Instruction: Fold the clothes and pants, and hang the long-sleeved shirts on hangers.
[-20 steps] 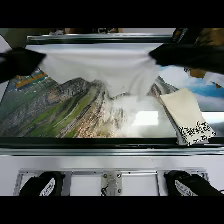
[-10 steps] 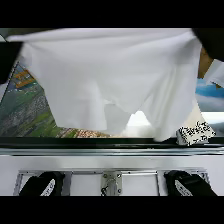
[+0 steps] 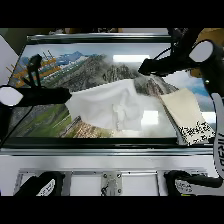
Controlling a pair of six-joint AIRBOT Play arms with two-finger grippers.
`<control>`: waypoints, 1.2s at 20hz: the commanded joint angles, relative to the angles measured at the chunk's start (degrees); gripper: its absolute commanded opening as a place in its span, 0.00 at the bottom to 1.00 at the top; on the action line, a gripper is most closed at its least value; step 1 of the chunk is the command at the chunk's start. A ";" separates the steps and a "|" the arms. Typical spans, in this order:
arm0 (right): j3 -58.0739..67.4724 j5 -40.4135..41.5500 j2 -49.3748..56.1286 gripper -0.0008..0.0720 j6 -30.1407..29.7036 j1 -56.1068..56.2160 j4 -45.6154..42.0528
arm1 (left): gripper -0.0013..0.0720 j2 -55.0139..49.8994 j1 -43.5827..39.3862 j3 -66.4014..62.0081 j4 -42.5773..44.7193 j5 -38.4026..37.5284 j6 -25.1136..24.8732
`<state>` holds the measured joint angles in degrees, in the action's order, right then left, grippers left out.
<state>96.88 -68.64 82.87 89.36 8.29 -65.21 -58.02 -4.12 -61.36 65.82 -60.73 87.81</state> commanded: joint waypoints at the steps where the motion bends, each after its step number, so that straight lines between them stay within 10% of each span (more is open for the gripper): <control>1: -0.04 -1.86 3.41 0.80 -1.57 -1.73 -0.37 | 0.04 -5.62 3.08 4.90 3.72 0.55 0.09; 6: -21.79 -2.10 -7.63 0.80 2.43 -1.64 -2.56 | 0.04 -7.39 8.33 7.30 3.67 0.42 0.02; 12: -51.95 19.98 -11.74 0.80 0.92 3.72 16.65 | 0.04 -7.39 8.63 7.65 3.56 0.33 0.02; 24: -53.00 42.84 -0.66 0.79 -4.11 18.60 30.38 | 0.04 -7.39 8.63 7.65 3.56 0.55 0.02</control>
<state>44.10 -29.85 80.86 86.13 25.80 -36.77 -65.36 4.45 -53.74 69.41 -60.25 87.81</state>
